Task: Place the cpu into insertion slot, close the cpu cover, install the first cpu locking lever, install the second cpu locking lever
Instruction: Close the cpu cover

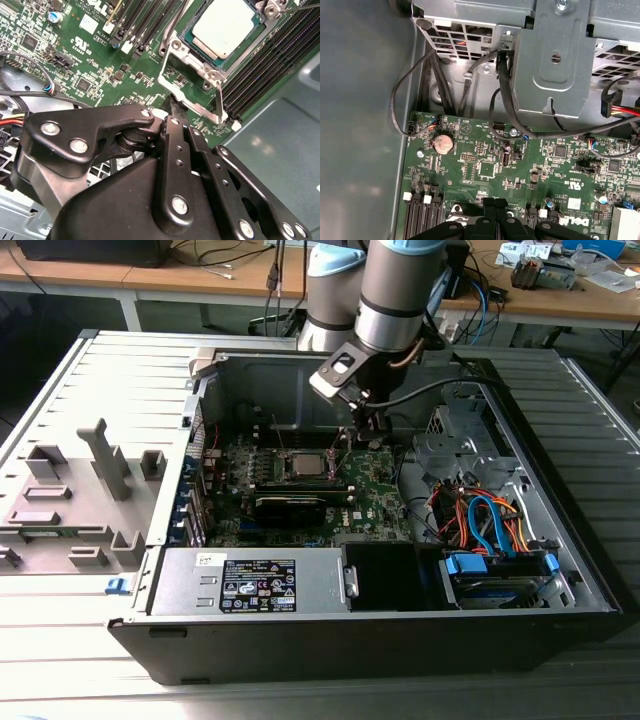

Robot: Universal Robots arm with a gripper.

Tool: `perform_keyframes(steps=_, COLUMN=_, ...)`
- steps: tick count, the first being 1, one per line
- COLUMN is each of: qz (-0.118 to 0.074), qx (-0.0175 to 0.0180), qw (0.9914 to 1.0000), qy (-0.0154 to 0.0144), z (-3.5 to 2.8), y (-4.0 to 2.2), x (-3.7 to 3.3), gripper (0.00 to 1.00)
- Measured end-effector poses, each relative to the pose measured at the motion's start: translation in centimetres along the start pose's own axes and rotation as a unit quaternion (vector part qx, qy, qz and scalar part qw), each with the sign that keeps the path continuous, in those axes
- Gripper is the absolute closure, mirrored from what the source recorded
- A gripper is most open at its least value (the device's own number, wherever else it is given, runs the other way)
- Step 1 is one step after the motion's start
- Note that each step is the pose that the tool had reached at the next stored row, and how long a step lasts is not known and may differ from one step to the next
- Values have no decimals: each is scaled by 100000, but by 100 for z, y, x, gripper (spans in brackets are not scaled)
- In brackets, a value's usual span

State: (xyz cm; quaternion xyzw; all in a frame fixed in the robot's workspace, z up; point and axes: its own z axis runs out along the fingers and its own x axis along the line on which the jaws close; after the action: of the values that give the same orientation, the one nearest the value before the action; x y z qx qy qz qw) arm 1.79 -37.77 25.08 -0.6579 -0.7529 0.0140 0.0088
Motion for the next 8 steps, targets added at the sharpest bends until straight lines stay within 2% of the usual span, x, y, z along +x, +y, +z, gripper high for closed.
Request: perform_keyframes(steps=8, qz=1, qx=-1, qw=100000, qy=1, z=2, y=-29, x=4, gripper=89)
